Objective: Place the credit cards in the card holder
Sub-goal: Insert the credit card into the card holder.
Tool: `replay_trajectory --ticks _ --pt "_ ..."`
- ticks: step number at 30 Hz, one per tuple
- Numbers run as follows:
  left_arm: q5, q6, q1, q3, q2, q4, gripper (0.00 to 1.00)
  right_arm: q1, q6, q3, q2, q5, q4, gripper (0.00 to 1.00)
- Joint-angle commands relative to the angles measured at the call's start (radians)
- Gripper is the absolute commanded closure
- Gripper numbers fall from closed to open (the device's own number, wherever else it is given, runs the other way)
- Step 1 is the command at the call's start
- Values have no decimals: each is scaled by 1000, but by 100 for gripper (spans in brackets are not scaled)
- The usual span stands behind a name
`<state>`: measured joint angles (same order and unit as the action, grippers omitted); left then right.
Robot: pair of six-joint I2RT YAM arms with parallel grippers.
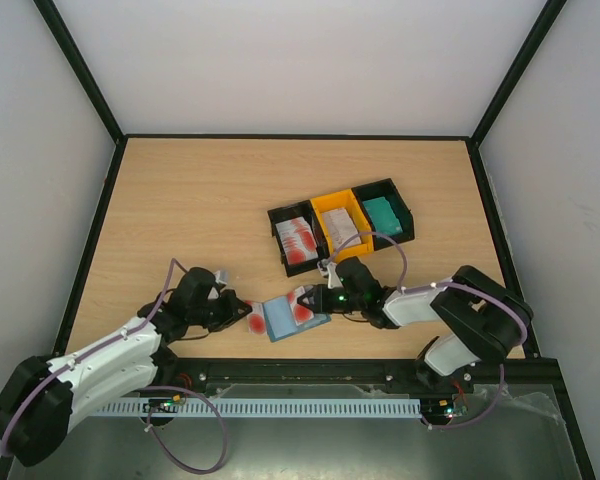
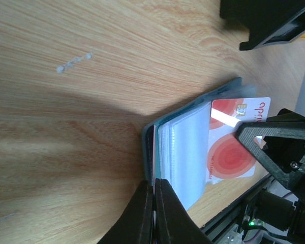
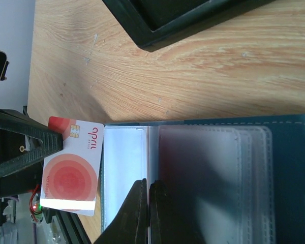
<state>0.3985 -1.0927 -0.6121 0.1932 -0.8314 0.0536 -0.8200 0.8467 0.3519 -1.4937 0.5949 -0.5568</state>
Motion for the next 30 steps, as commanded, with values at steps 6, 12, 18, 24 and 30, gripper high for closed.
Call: replay_trajectory --ticks 6,12,18,24,30 --pt "-19 24 -4 -3 -16 54 97 -10 106 -48 -55 49 -172 98" --pt "-20 12 -17 -17 -20 36 98 -27 137 -58 -101 56 -221 98" --pt "-25 0 -30 -23 -26 20 97 -38 185 -67 -137 36 -282 98" --pt "-24 -3 -36 -25 -30 8 97 -57 201 -55 -158 5 -313 98" --pt "-24 -1 -38 -30 -23 8 97 -81 227 -43 -204 -3 -364 97"
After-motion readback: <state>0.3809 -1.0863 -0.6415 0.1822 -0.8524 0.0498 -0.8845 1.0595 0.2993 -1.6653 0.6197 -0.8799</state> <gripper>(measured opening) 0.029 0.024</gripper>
